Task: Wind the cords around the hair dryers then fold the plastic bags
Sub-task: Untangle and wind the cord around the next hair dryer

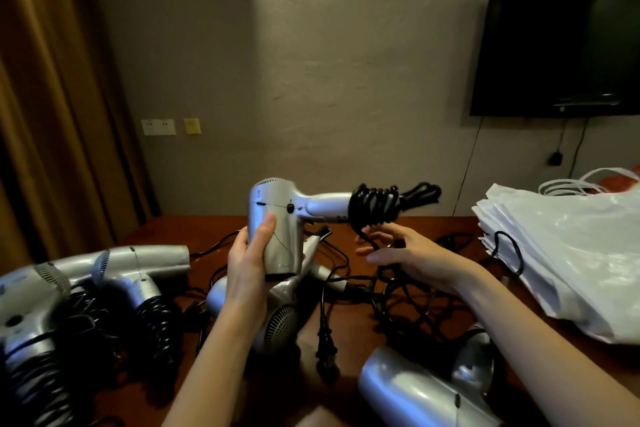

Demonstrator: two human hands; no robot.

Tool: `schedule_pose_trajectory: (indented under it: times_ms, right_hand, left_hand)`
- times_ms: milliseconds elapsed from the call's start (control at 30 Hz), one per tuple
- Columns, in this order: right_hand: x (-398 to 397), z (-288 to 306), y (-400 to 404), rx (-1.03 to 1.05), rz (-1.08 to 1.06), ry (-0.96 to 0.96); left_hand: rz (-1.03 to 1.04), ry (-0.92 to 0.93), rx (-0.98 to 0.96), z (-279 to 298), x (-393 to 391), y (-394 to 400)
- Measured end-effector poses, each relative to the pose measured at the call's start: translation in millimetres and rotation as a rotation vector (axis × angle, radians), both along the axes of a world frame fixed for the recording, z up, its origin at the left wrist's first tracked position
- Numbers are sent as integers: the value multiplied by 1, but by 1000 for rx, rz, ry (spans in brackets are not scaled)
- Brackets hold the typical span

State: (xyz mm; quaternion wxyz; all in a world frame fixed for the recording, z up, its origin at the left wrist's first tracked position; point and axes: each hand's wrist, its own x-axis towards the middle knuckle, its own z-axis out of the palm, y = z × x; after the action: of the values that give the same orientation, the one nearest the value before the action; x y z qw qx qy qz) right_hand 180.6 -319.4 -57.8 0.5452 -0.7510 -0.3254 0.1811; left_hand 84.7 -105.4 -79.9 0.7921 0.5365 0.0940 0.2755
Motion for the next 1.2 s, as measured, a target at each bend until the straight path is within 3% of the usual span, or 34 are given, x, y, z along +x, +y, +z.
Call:
schedule_pose_trajectory:
  times_ms: [133,367,533,700,833,933,1033,1200]
  right_hand:
    - [-3,-7,-11,145,39,69]
    - [-4,-20,-7,219,47,53]
    - [-8,-12,11,-54,39,-142]
    - [15,2,23,-362,23,-327]
    - [34,27,6,-420,-86,-715]
    - [22,49,-1,-463,40,-805]
    - [16,57,-4,-708,103,-879]
    - [19,70,-15,-946,-8,-848]
  left_hand:
    - [35,11,-84,-1,0,10]
    - [67,14,-44,-1,0,6]
    - [-3,24,-5,-1,0,5]
    - [-85,10,152,-5,0,8]
    - [-86,30,245,-5,1,9]
    - [-113,37,320,-4,-1,9]
    - [-125,38,398,-4,-3,8]
    - [-126,30,420,-4,-3,4]
